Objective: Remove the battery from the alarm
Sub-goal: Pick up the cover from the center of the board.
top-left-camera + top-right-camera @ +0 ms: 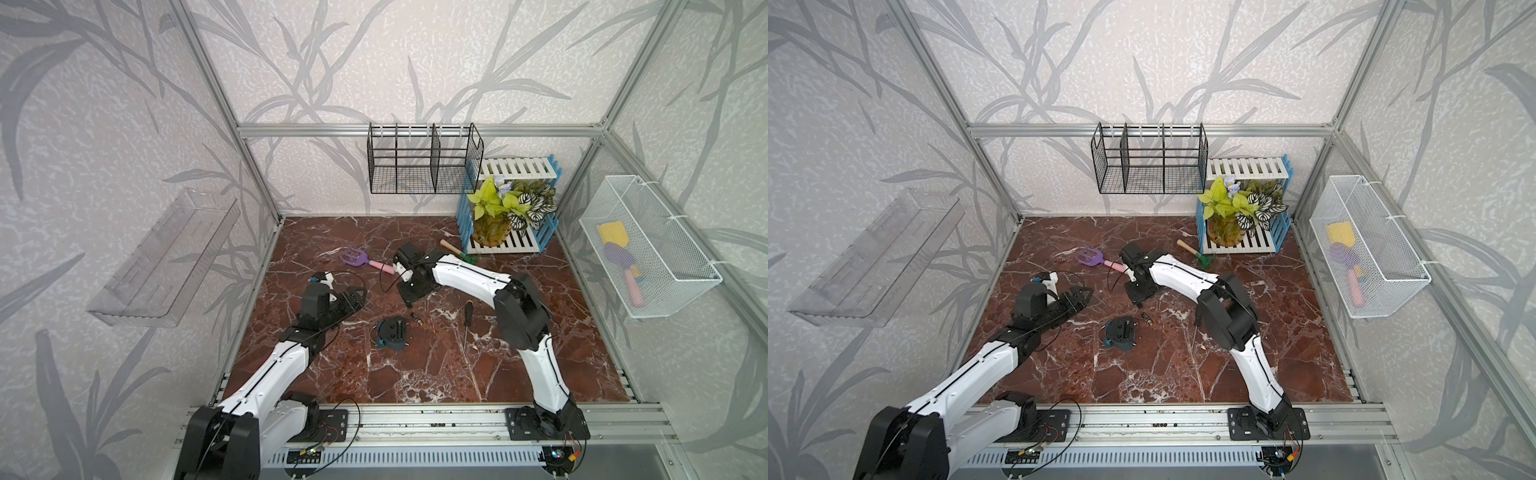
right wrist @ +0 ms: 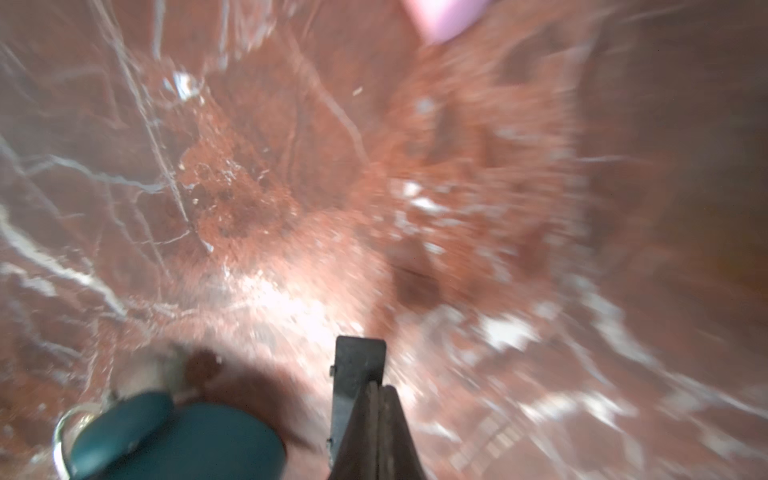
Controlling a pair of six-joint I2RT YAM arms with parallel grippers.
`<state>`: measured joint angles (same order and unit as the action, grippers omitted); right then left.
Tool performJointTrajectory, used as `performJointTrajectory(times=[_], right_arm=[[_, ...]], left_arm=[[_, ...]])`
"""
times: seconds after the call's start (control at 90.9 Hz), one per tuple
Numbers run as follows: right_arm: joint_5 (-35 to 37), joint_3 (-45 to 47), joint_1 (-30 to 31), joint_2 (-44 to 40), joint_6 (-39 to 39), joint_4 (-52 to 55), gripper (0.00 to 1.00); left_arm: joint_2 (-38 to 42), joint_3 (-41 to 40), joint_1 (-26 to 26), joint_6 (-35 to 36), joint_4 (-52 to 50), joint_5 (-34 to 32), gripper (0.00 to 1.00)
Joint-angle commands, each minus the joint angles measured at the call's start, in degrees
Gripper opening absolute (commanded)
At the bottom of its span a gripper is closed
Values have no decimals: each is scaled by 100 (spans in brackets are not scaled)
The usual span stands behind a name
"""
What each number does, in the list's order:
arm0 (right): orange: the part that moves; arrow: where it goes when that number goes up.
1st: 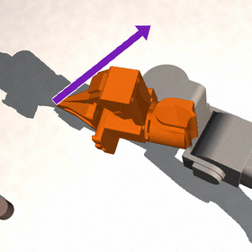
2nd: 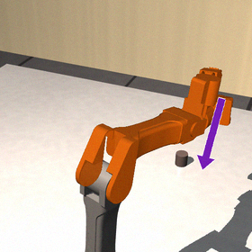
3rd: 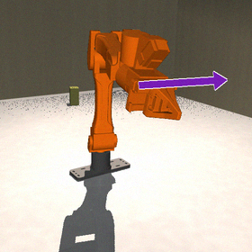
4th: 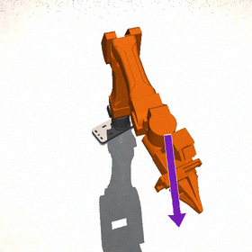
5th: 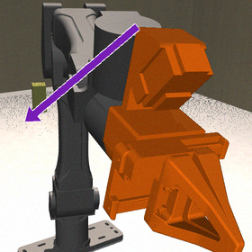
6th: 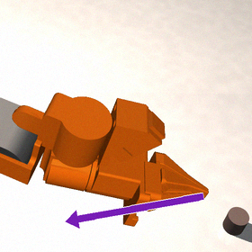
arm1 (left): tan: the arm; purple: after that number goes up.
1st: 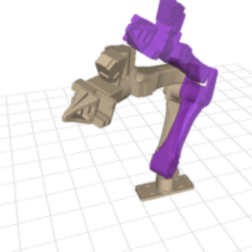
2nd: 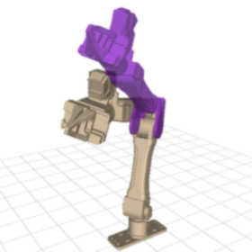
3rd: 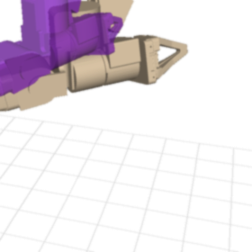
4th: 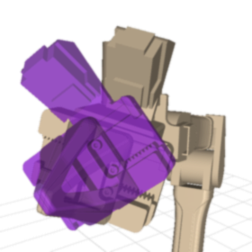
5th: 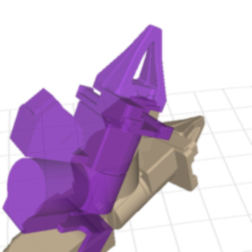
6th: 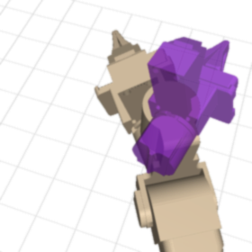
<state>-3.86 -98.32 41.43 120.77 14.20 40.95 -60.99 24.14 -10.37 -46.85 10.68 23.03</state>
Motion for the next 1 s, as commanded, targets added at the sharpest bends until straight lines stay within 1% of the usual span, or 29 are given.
performJointTrajectory(times=[0.0,0.099,0.187,0.264,0.341,0.418,0.55,0.737,0.869,0.99], right_arm=[[77,375,-320,-838,185,-634,0],[-219,690,-506,-1243,407,-777,0],[-436,924,-592,-1540,608,-931,0],[-576,1065,-632,-1726,740,-998,0],[-707,1147,-661,-1856,806,-1029,0],[-784,1242,-671,-1956,860,-1076,0],[-900,1334,-680,-2079,923,-1110,0],[-969,1350,-684,-2171,962,-1123,0],[-1060,1372,-681,-2163,1023,-1163,0],[-1072,1382,-680,-2177,1040,-1165,0]], left_arm=[[-311,37,-92,-371,1418,1193,82],[-745,322,-439,-356,1734,1354,80],[-1230,701,-870,-282,1918,1425,75],[-1669,1069,-1230,-234,1994,1448,67],[-2066,1327,-1466,-300,2148,1456,62],[-2305,1521,-1630,-354,2279,1421,60],[-2637,1867,-1769,-248,2083,1347,51],[-2920,2155,-1784,-79,1725,1275,37],[-3081,2297,-1784,-63,1664,1390,31],[-3162,2351,-1783,-79,1691,1452,23]])
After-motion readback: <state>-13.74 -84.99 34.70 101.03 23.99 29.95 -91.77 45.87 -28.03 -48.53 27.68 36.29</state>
